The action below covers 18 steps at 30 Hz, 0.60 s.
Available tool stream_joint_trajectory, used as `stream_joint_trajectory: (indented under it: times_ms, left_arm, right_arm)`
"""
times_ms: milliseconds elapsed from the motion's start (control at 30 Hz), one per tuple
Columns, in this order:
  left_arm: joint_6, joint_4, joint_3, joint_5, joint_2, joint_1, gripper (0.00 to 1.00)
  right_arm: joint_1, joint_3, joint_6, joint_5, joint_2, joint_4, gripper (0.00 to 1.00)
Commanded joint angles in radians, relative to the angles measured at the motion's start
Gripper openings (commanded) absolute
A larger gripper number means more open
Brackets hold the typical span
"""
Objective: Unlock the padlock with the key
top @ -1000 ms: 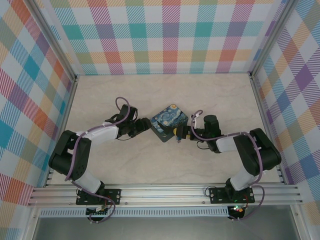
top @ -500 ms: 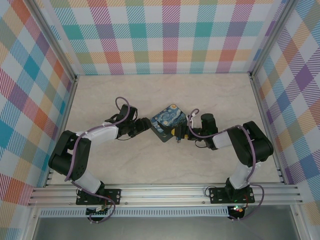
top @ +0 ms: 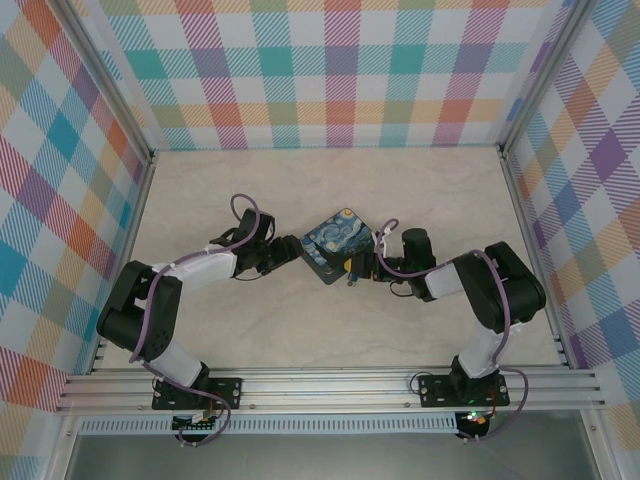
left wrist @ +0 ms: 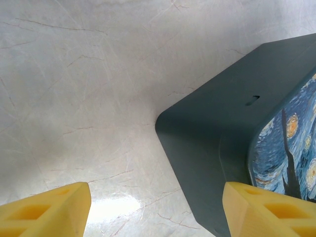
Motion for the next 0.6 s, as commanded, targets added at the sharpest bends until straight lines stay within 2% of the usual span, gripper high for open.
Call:
stream_joint_trajectory:
  times_ms: [0, 333, 567]
  left_arm:
    - [0.017, -0.015, -0.008, -0.003, -0.013, -0.003, 0.71]
    - [0.015, -0.013, -0.016, -0.005, -0.018, -0.003, 0.71]
    - [0.017, -0.02, -0.018, -0.01, -0.026, -0.003, 0.71]
  right_arm:
    - [0.006, -0.013, -0.04, -0.002, -0.048, 0.002, 0.57]
    - [0.006, -0.011, -0.057, 0.008, -0.046, -0.027, 0.52]
    - [0.006, -0.016, -0.099, 0.087, -0.062, -0.109, 0.64]
